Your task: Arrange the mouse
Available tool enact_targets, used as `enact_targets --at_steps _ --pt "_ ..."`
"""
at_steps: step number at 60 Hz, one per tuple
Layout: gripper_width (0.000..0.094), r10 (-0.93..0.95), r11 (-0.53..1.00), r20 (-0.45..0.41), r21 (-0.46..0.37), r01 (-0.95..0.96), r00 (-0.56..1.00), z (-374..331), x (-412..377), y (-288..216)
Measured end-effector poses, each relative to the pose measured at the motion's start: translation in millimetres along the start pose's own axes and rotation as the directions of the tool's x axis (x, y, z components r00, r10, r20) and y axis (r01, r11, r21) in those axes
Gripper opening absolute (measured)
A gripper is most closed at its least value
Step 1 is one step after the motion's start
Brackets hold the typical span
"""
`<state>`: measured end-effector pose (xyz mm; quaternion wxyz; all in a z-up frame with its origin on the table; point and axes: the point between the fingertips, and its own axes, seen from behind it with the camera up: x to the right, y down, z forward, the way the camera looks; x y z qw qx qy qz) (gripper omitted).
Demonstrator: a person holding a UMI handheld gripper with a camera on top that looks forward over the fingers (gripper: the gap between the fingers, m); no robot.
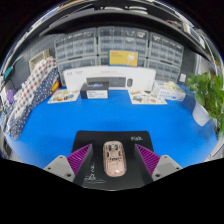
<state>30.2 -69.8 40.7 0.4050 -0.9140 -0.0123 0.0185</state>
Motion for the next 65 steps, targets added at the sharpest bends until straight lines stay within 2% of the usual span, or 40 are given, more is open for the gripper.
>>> enact_targets --at_steps 13,31,47,65 --pt "0.084 -0.005 0.995 0.025 0.101 0.003 1.0 -85.0 -17.3 -36.6" --pt "0.0844 -0.025 0.985 0.068 0.172 0.013 0.997 -182.3 -21.2 -39.9" --pt "0.084 -0.036 0.981 0.063 0.193 0.023 0.997 -230.7 -10.9 -19.6" --pt "0.0842 -0.031 0.977 0.065 0.211 0.016 0.997 -251.6 -9.5 -7.1"
